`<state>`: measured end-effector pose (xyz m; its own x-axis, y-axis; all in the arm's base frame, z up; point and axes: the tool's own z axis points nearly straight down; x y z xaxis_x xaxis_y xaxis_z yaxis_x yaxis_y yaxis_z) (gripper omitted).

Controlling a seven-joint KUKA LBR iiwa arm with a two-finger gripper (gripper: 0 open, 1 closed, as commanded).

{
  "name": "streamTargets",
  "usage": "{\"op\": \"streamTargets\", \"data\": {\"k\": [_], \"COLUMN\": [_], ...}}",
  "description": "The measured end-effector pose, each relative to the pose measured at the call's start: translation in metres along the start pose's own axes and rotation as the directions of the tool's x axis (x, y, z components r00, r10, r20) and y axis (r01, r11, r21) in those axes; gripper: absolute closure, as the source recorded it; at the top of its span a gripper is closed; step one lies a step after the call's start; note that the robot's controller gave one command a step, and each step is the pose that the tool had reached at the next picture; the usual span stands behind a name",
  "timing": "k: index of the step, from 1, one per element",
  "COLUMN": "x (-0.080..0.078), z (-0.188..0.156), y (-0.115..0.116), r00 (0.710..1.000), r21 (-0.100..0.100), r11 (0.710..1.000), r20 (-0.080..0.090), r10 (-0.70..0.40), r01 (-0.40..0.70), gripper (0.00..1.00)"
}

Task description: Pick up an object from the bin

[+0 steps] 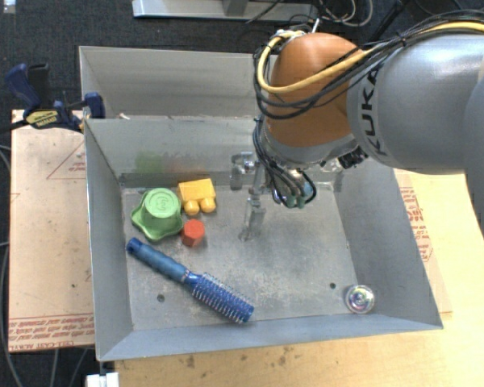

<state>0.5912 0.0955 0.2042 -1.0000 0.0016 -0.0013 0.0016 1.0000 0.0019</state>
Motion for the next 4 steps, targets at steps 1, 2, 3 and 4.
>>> {"op": "streamTargets", "data": {"k": [1,2,3,4], "x": [0.076,0.106,0.107,0.101], "z": [0.102,0.135,0.134,0.043], "y": [0.05,0.056,0.055,0.13], "r00": [0.998,0.997,0.997,0.882], "r21": [0.0,-0.001,0.001,-0.001], "r11": [0.998,0.997,0.997,0.882], "r20": [-0.011,0.006,-0.001,0.004], "r10": [-0.056,-0.076,-0.073,-0.472], "r01": [0.056,0.076,0.073,0.472], "gripper": [0.0,0.0,1.0,1.0]}}
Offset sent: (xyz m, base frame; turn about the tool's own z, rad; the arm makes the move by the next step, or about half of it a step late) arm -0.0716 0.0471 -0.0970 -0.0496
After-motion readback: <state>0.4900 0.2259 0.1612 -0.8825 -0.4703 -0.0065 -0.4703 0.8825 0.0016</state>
